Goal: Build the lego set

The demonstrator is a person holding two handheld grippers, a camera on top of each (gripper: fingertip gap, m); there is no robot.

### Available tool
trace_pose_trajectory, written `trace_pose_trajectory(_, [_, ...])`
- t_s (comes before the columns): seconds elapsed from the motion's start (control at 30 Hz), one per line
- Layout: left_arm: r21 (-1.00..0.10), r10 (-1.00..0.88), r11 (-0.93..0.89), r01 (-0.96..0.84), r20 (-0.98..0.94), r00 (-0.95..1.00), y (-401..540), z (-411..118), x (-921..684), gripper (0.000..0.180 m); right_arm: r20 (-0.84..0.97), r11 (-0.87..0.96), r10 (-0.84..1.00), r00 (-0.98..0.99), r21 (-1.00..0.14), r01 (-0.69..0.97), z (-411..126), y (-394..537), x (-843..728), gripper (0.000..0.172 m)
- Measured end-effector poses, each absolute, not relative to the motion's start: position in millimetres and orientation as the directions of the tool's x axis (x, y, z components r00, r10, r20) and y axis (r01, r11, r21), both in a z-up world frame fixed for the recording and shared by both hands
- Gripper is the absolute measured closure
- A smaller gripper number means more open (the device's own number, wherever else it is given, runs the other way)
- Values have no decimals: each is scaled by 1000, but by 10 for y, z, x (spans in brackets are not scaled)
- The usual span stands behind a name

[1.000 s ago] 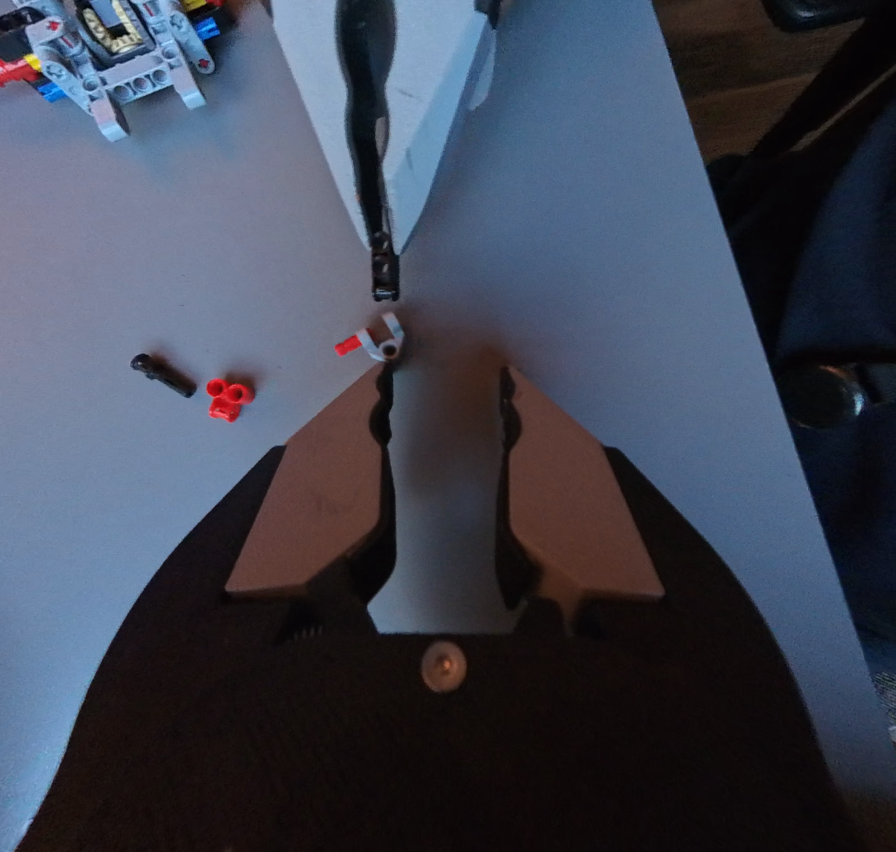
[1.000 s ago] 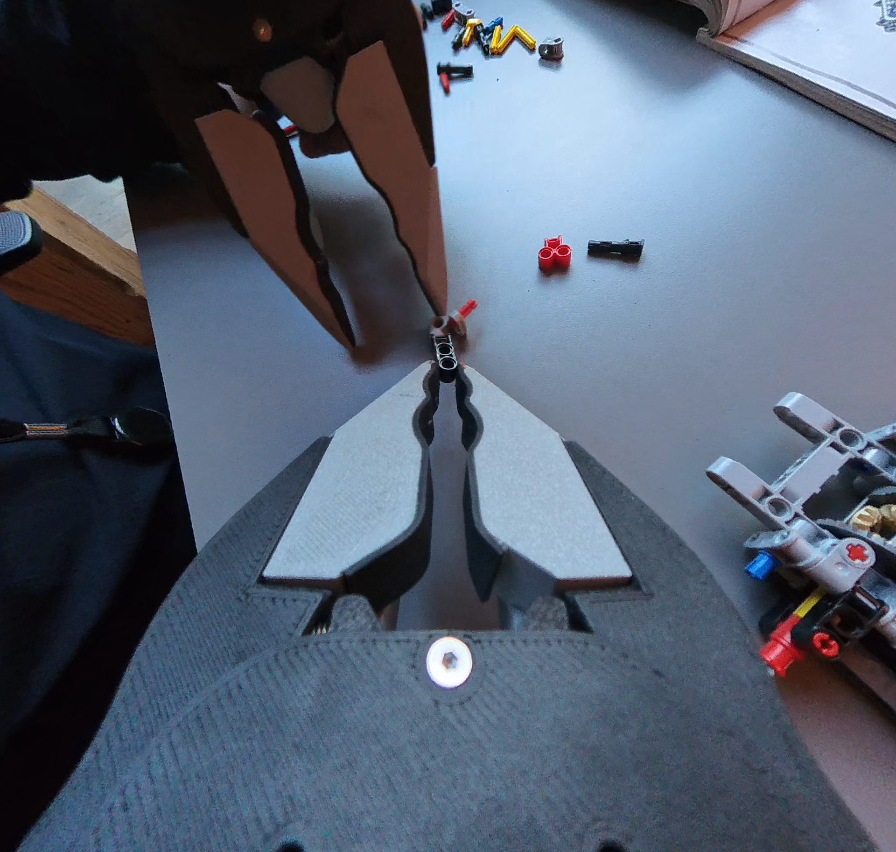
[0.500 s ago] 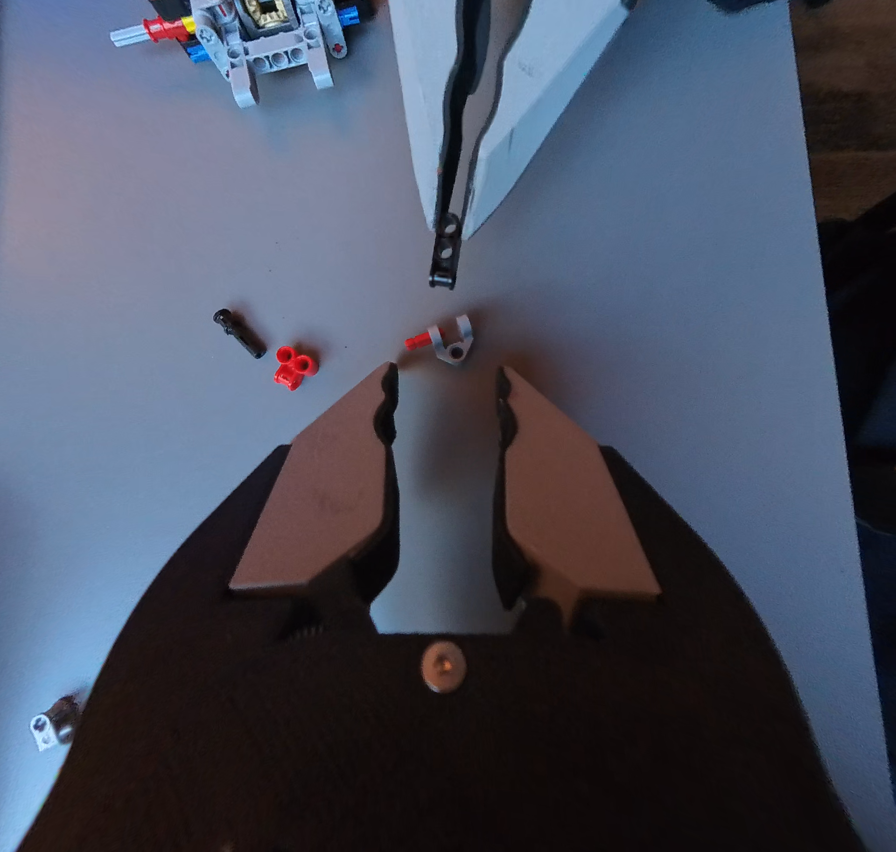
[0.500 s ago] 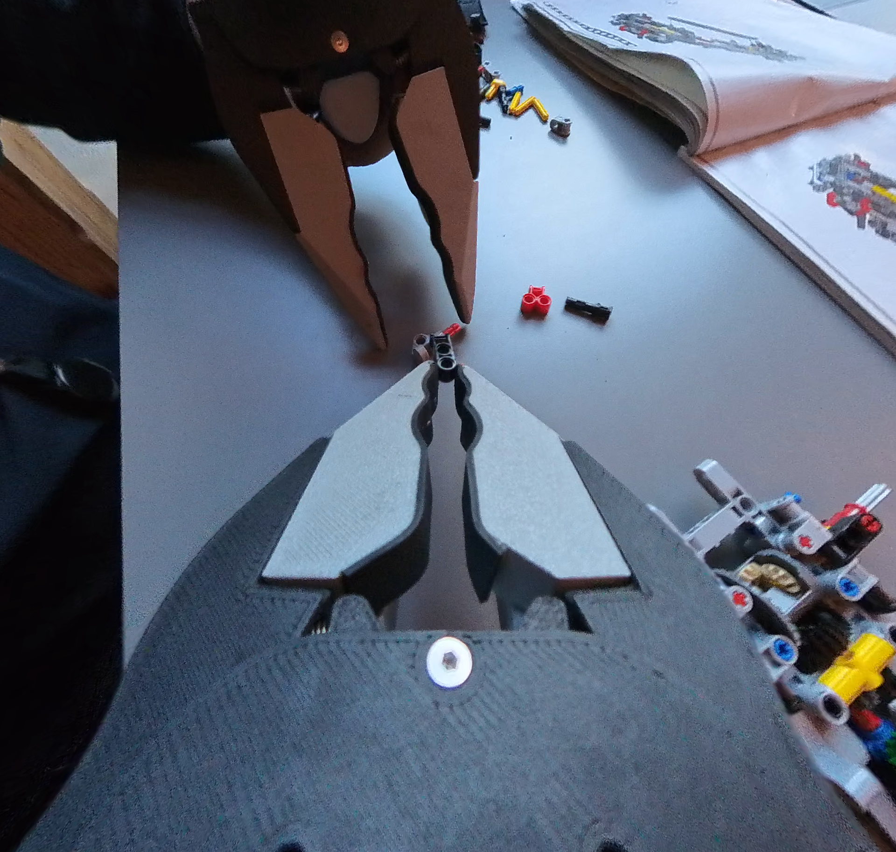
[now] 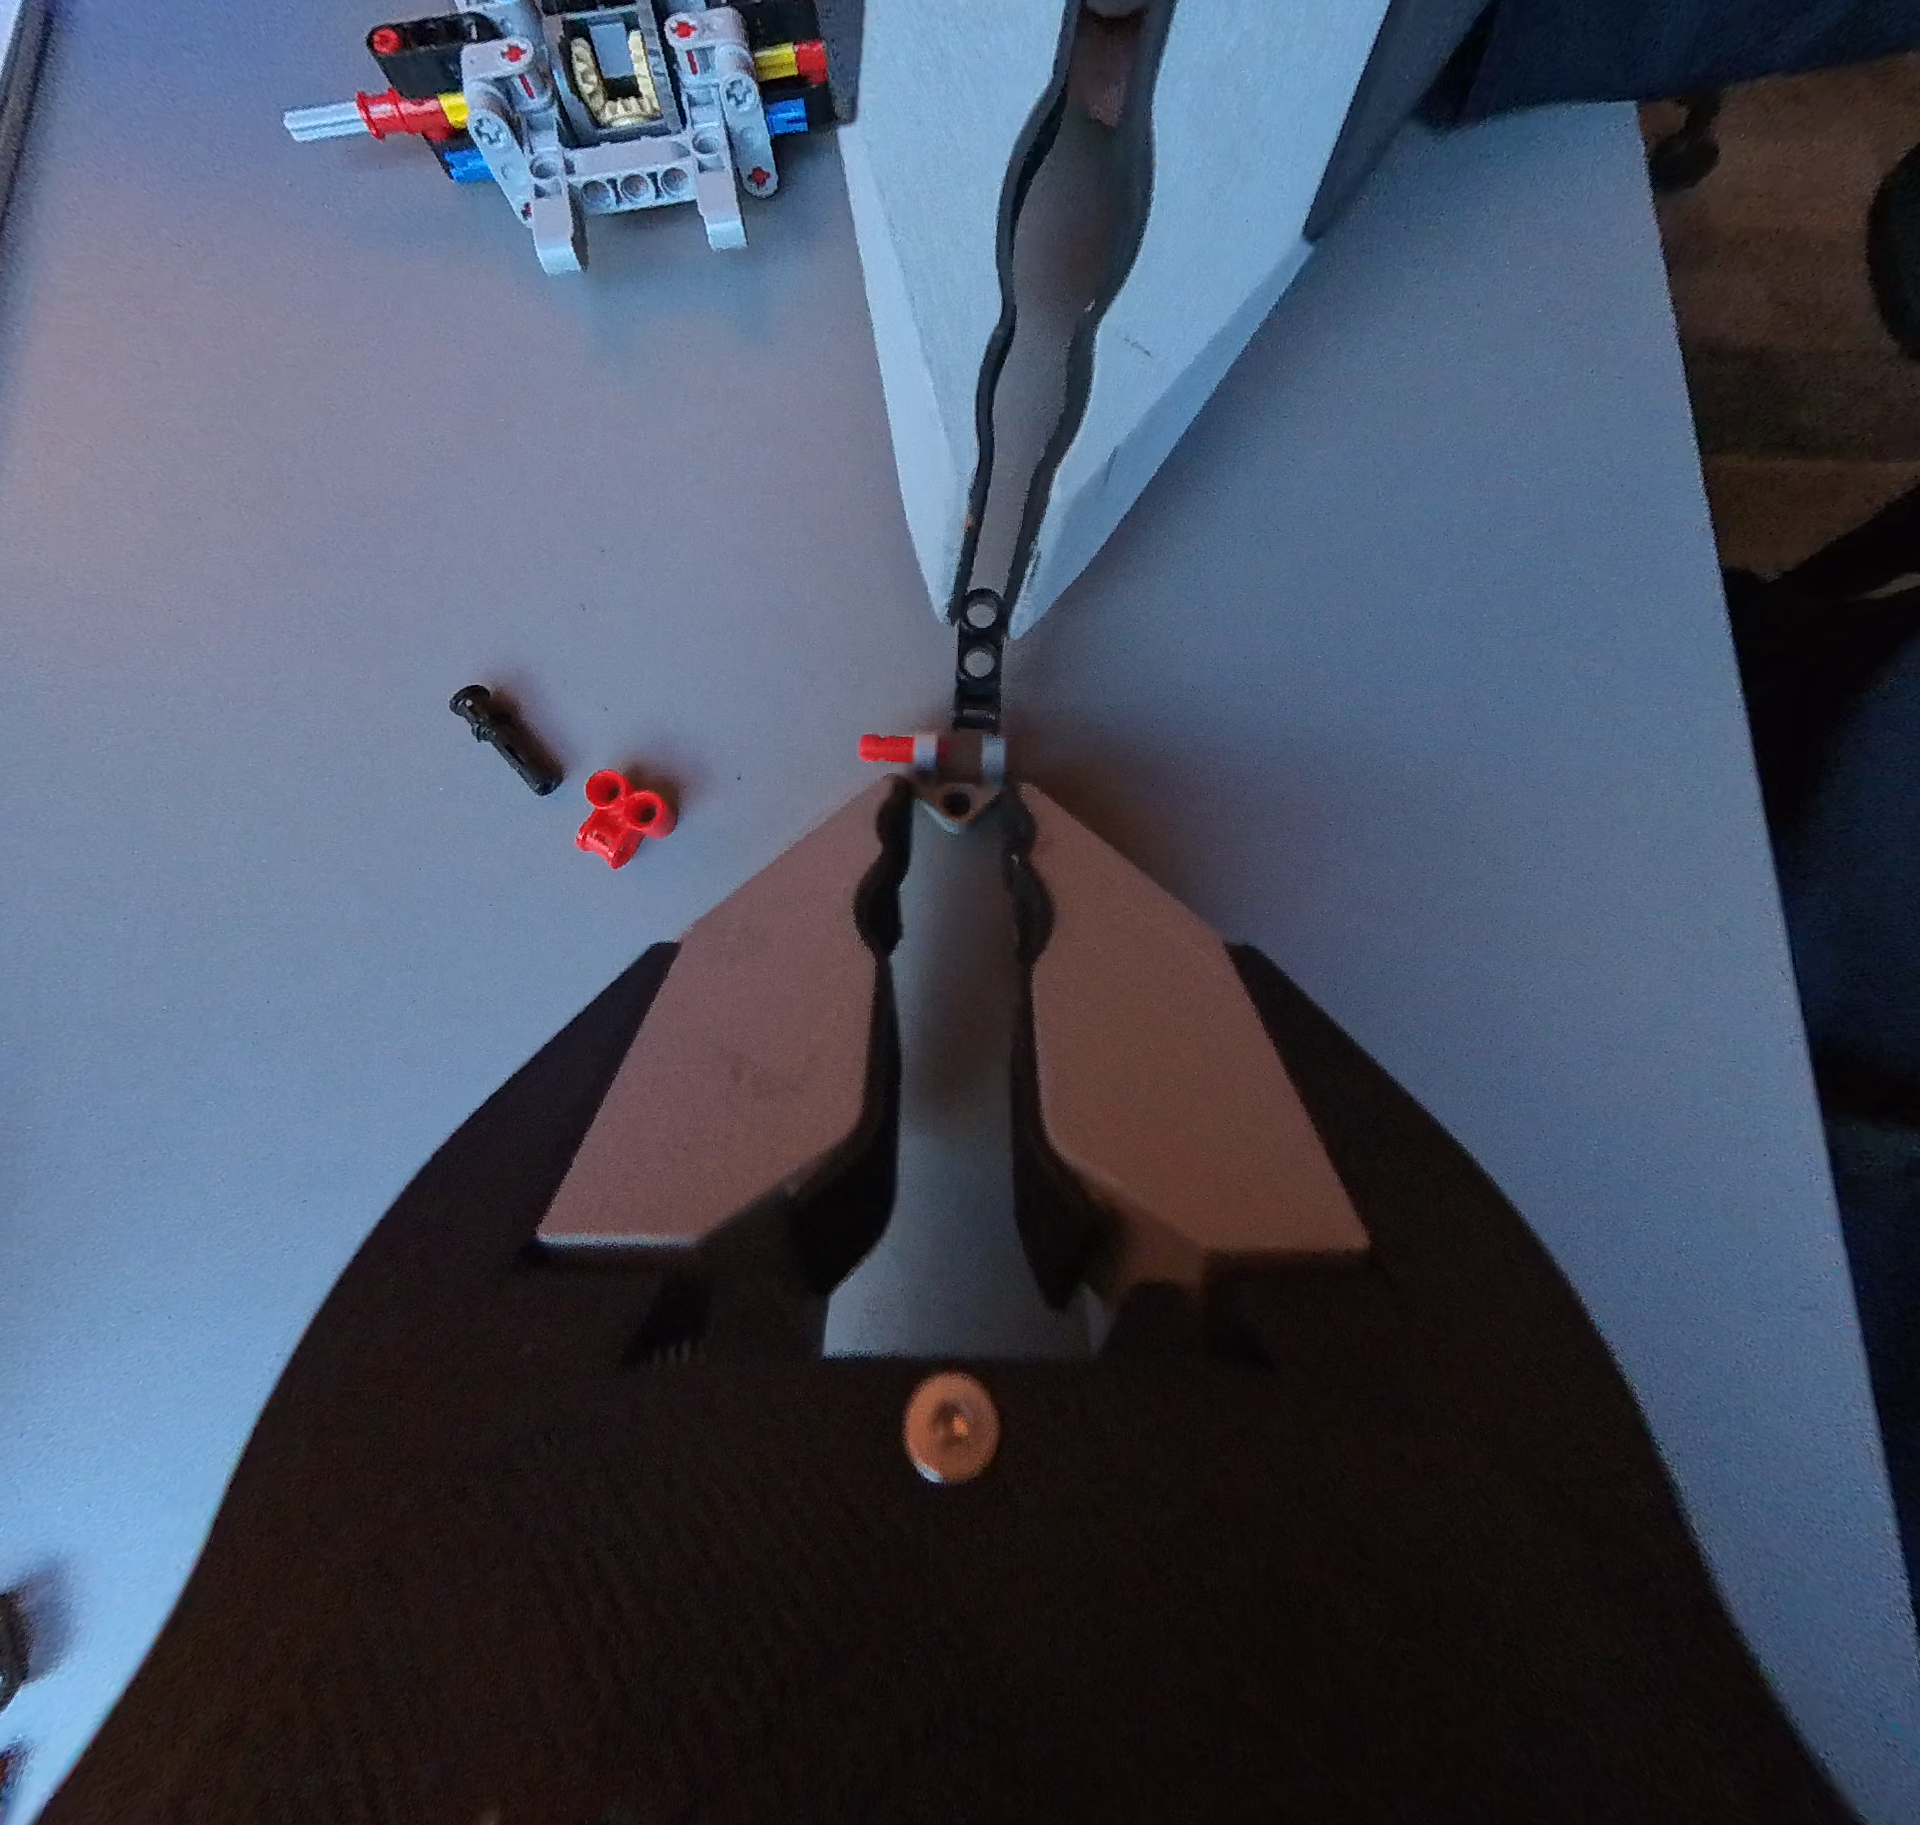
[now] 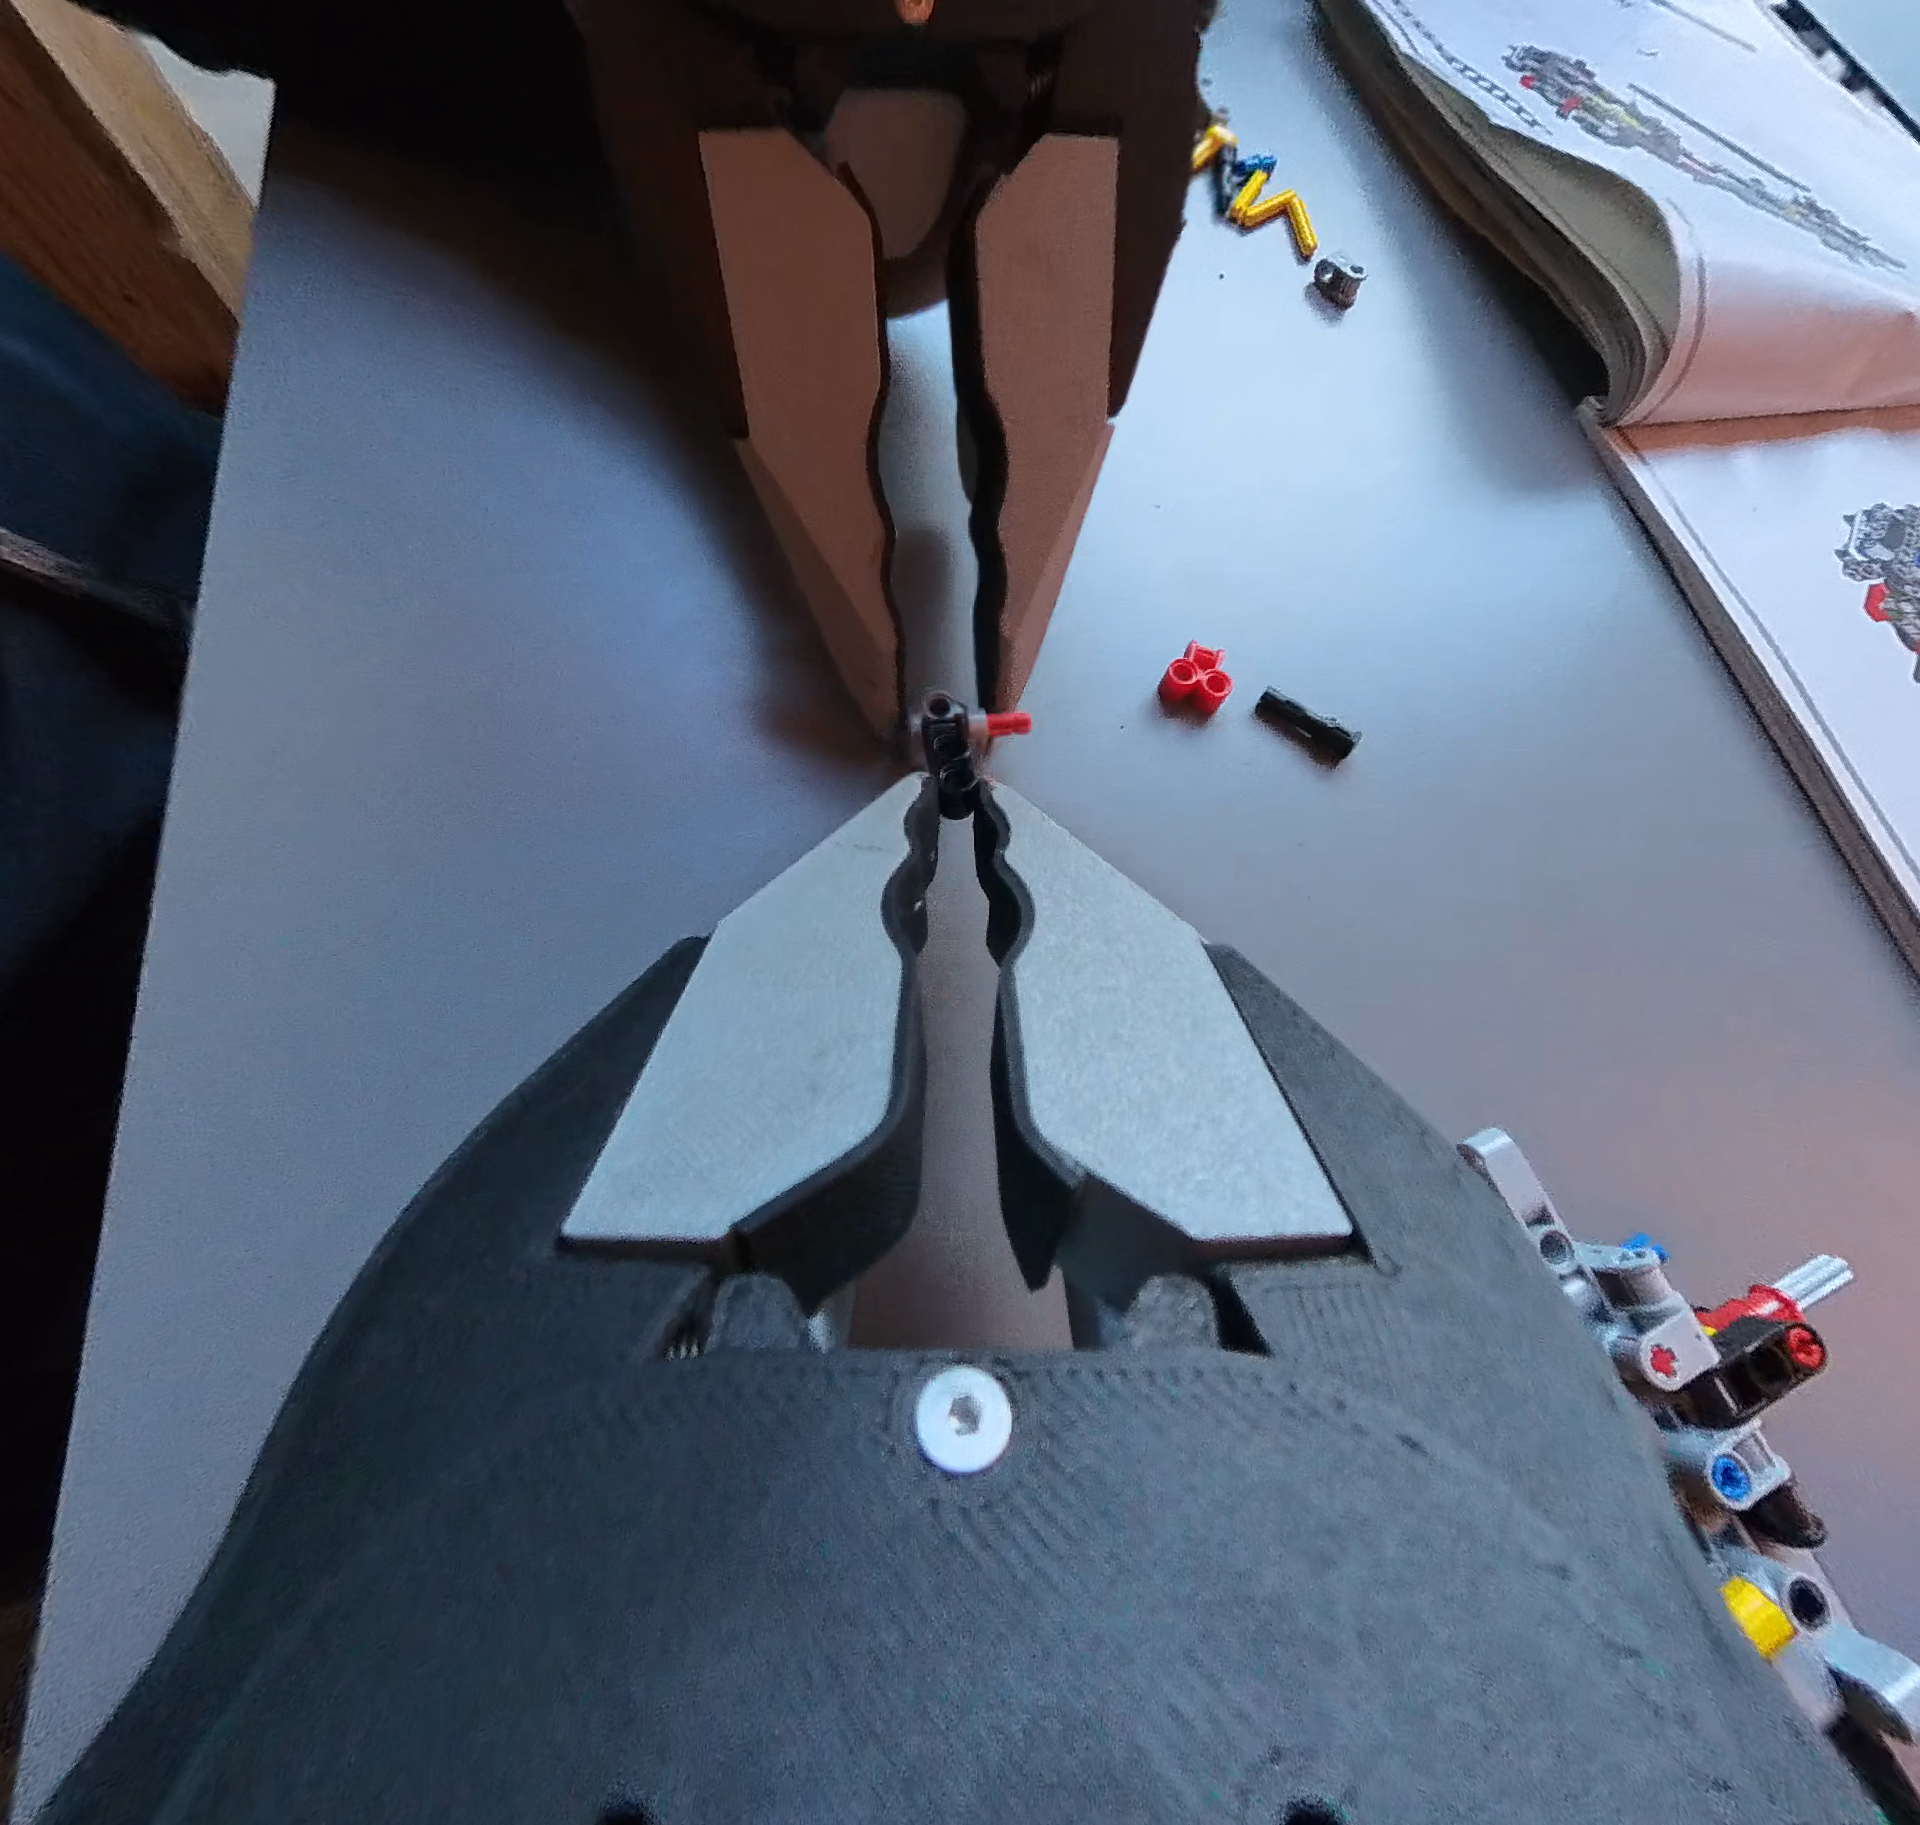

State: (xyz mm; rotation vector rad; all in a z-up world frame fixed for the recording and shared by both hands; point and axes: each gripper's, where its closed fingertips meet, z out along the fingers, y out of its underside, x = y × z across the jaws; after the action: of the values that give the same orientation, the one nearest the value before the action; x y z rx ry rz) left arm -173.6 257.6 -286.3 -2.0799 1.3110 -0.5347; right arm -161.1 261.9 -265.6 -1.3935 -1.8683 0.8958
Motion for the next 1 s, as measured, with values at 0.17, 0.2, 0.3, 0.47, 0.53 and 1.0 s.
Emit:
trace_pose_trajectory(0.17, [-702, -903, -312, -641, 9, 429, 2579, -2863, -1714, 166, 83, 202, 967, -239, -823, 532, -2647, 2616, -1617, 168])
trace_pose_trajectory(0.2, [-706, -903, -314, -634, 15, 430, 2578, -2862, -1708, 166, 84, 206, 967, -242, -818, 537, -2660, 2612, -1618, 168])
trace_pose_trajectory(0.3, [-719, -901, -313, -620, 19, 432, 2579, -2861, -1699, 166, 83, 209, 965, -249, -816, 539, -2665, 2602, -1619, 168])
trace_pose_trajectory(0.47, [-721, -904, -297, -626, 1, 428, 2579, -2861, -1699, 166, 88, 212, 966, -245, -811, 545, -2677, 2621, -1608, 168])
trace_pose_trajectory(0.53, [-721, -905, -291, -629, -6, 425, 2579, -2860, -1701, 166, 90, 208, 968, -233, -809, 550, -2682, 2658, -1582, 169])
trace_pose_trajectory(1.0, [-722, -907, -246, -647, -64, 417, 2584, -2854, -1702, 167, 147, 225, 973, -175, -750, 622, -2813, 2831, -1499, 164])
